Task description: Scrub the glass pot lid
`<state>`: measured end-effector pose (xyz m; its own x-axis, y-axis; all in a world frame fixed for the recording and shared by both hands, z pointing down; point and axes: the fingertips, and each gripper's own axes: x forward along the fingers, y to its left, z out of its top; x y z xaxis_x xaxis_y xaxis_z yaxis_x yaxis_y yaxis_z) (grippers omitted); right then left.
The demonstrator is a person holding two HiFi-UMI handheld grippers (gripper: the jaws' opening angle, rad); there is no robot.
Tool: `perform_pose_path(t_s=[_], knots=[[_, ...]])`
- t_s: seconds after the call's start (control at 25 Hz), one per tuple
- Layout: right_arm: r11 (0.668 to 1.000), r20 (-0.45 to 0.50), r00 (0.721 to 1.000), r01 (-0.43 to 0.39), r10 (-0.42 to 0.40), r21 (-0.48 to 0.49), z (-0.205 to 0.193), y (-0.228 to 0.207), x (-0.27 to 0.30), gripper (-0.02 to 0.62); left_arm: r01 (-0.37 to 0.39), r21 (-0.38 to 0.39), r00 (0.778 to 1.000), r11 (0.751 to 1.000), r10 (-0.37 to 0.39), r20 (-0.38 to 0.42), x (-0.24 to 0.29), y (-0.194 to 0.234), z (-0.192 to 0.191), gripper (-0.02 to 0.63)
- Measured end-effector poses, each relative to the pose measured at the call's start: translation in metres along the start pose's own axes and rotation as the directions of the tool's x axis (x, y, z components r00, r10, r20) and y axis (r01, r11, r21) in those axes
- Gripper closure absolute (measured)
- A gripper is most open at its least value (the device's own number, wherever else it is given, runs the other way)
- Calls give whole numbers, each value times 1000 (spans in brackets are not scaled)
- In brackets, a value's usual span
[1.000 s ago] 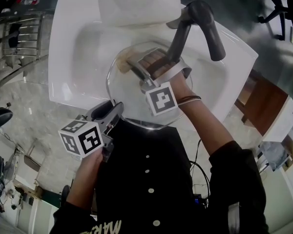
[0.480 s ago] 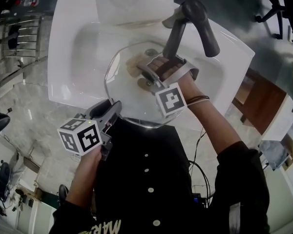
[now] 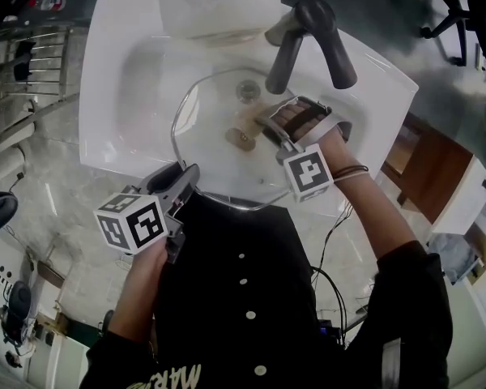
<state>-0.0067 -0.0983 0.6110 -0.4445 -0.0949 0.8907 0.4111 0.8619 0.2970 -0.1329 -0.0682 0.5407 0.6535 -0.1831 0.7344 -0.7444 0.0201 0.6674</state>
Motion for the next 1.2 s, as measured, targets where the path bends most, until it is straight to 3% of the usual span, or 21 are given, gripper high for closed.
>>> perform_pose_path(t_s=[0.28,0.56,1.2], knots=[[990,-44,991,-131,129,-46,-18,33,-20,470,1,6,1000,1000,-1,10,-2,-3,0,445],[956,-104,965,-256,242,-144,-28,60,-39,471,-1,-6,1000,1000,1,26,-2,-2,-2,445],[958,-85,963,-265,257,-109,-34,73,-53,471,20,-32,999,999,-20,26,-1,-2,-2,448]])
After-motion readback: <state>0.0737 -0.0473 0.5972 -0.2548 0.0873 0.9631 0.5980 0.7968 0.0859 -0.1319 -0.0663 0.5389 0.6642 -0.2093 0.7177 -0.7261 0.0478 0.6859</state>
